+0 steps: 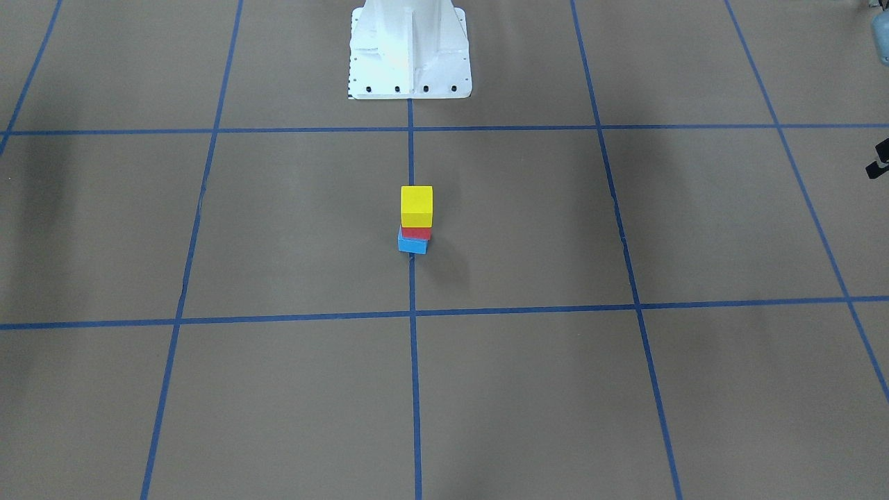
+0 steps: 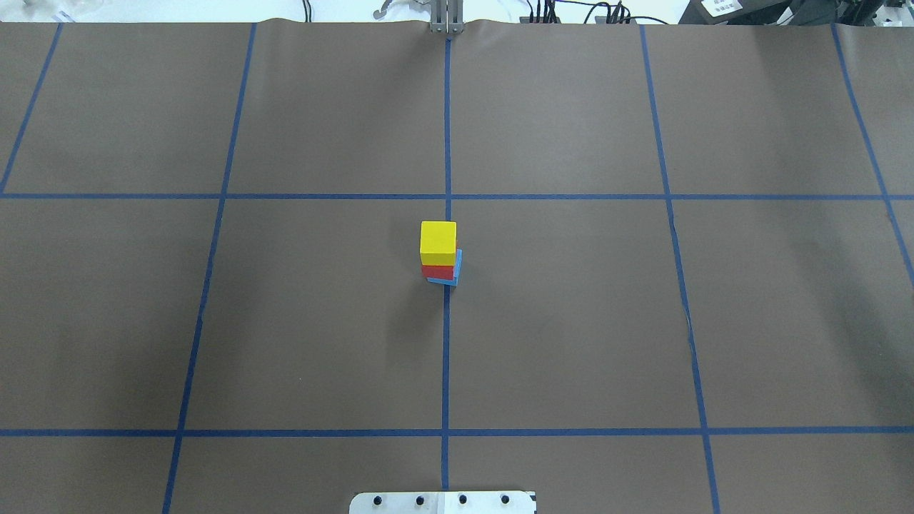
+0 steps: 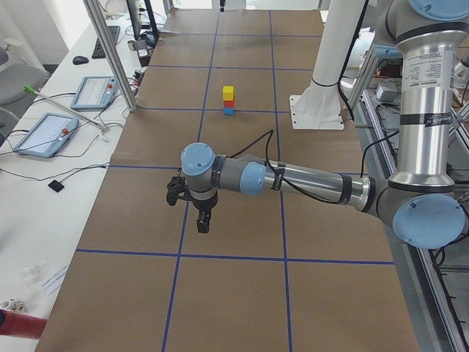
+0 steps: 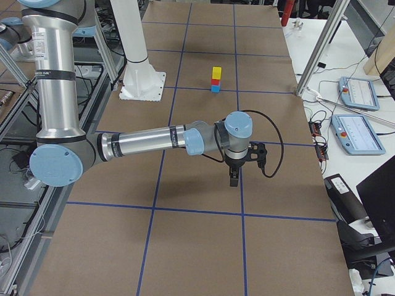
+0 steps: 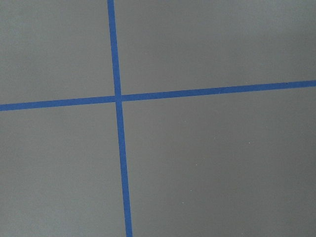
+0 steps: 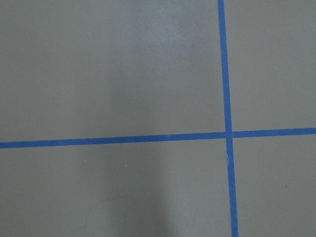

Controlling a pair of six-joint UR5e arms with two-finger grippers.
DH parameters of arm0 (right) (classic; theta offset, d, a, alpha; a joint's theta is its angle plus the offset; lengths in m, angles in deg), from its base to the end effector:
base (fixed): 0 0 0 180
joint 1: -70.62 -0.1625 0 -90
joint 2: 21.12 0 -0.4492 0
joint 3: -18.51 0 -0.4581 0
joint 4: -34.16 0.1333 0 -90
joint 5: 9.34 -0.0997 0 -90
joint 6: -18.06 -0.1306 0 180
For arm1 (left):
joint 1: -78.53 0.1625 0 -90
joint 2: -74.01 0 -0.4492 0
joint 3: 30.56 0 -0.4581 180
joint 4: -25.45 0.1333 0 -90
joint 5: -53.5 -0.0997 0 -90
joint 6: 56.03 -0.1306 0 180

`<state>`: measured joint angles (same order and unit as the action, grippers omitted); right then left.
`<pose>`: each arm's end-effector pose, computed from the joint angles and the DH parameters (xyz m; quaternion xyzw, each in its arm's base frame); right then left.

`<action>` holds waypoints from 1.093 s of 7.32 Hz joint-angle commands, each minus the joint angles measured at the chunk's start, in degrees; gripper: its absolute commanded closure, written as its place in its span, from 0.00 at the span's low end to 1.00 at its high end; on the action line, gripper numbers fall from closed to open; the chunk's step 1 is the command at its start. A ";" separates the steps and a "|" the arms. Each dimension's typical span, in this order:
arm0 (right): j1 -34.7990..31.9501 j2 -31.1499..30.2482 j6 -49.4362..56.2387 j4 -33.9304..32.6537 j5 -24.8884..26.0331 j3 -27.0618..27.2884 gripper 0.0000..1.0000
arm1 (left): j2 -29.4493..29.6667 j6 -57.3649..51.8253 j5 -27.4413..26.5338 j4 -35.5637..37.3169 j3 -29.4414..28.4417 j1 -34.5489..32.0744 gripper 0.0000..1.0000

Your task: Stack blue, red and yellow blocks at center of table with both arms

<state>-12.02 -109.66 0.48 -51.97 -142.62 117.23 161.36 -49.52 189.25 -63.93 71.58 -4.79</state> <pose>-0.0312 -0.5829 0.5986 0.0320 -0.3819 0.0372 0.9229 0.0238 -0.5446 0.6104 0.0263 0.3932 0.0314 0.9186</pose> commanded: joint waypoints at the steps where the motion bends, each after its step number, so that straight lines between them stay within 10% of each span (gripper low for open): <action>1: 0.37 0.03 0.00 0.08 0.39 -0.19 0.00 | 0.01 -0.01 -0.05 0.00 0.07 -0.09 0.00; 8: 0.55 -0.06 0.00 0.25 0.39 -0.54 0.00 | 0.01 0.08 0.04 0.00 0.86 -0.35 0.00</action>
<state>-11.47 -109.71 0.48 -51.72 -142.23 116.69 161.38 -49.44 189.29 -63.93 72.11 -5.11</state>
